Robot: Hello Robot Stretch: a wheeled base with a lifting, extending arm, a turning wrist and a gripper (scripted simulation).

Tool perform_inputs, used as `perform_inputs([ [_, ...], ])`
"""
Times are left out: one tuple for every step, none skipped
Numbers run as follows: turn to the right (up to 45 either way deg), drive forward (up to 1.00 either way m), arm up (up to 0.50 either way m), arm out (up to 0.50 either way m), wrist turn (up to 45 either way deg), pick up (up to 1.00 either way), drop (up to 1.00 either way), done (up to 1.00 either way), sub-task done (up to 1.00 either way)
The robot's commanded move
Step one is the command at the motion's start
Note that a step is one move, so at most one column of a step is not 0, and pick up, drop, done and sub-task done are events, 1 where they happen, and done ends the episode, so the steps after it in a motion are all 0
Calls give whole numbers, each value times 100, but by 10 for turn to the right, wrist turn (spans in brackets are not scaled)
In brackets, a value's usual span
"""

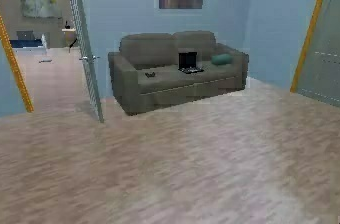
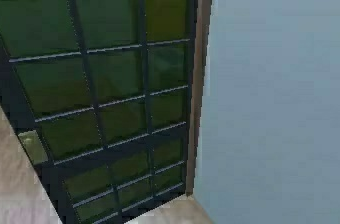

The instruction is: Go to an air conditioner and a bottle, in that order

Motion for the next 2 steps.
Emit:
perform_inputs([
  [-420, 0, 0, 0, 0, 0, 0, 0, 0],
  [0, 45, 0, 0, 0, 0, 0, 0, 0],
])
